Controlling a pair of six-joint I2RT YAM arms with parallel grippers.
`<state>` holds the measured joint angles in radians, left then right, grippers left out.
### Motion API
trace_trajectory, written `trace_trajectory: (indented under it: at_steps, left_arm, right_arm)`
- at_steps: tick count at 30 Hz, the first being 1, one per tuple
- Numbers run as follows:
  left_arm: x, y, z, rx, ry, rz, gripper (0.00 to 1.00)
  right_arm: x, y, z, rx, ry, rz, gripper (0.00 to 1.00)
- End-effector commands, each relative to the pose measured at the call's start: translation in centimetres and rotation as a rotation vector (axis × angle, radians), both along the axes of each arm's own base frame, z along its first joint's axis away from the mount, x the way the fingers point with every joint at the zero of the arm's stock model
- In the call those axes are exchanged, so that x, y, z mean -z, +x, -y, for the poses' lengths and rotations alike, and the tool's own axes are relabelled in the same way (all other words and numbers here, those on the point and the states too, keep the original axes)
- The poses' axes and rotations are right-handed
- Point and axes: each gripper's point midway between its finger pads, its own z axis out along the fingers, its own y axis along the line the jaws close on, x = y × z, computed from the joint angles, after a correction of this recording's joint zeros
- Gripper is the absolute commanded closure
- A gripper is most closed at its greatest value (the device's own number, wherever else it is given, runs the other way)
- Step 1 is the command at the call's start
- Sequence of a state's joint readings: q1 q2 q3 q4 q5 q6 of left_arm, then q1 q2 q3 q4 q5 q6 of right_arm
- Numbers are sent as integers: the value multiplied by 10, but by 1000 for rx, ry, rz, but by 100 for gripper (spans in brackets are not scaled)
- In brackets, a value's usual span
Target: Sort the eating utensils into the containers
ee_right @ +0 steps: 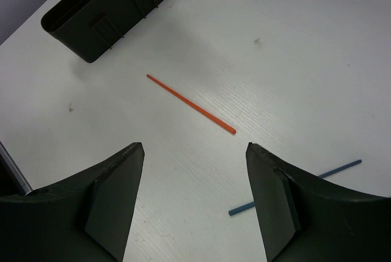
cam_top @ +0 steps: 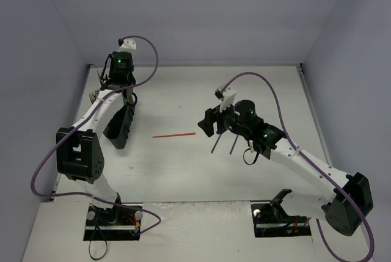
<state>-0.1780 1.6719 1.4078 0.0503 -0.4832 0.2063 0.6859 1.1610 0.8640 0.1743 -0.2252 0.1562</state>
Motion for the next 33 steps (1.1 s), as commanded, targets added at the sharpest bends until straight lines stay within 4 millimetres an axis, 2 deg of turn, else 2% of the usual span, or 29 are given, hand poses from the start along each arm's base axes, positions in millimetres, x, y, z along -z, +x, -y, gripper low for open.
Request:
trace_trajectory:
  at_steps: [1, 5, 8, 9, 11, 12, 15, 17, 19, 21, 24, 25, 26, 28, 30, 33]
  left_arm:
    - [-27, 12, 2, -2, -38, 123, 100]
    - [-9, 8, 3, -12, -72, 101, 97]
    - [-9, 2, 3, -15, -87, 103, 77]
    - [-11, 1, 3, -14, -92, 109, 74]
    - [-30, -11, 5, -4, -134, 153, 56]
    - [-38, -16, 5, 1, -155, 170, 50]
    - [-53, -34, 12, 33, -216, 163, 37]
    - [-73, -52, 18, 49, -300, 176, 30]
    - [-73, -77, 28, 90, -377, 108, 24]
    - [-82, -101, 37, 129, -457, 103, 22]
    - [-65, -139, 50, 177, -543, 24, 21]
    - [-71, -153, 56, 209, -587, 35, 20]
    - [-57, -164, 59, 210, -614, -4, 20]
    - [-50, -191, 68, 249, -678, -26, 20]
    - [-38, -208, 76, 281, -725, -65, 20]
    - [-16, -236, 84, 303, -780, -124, 20]
  right_arm:
    - [-16, 3, -3, -11, 48, 42, 35]
    - [-10, 5, -2, -6, 33, 34, 35]
    - [-6, 5, -1, -4, 18, 30, 35]
    - [-4, 6, -1, -5, 11, 28, 35]
    - [3, 7, -1, -7, -17, 14, 35]
    - [7, 8, -2, -14, -34, 9, 35]
    - [17, 12, -5, -38, -93, -10, 36]
    - [29, 12, -12, -77, -125, -41, 36]
    - [31, 14, -21, -117, -149, -48, 36]
    - [45, 16, -30, -144, -185, -74, 37]
    - [69, 21, -43, -198, -267, -96, 37]
    - [78, 25, -51, -218, -294, -103, 37]
    - [84, 27, -53, -224, -311, -112, 38]
    - [91, 35, -65, -244, -333, -113, 40]
    - [110, 40, -71, -260, -371, -131, 41]
    - [124, 45, -79, -270, -406, -136, 43]
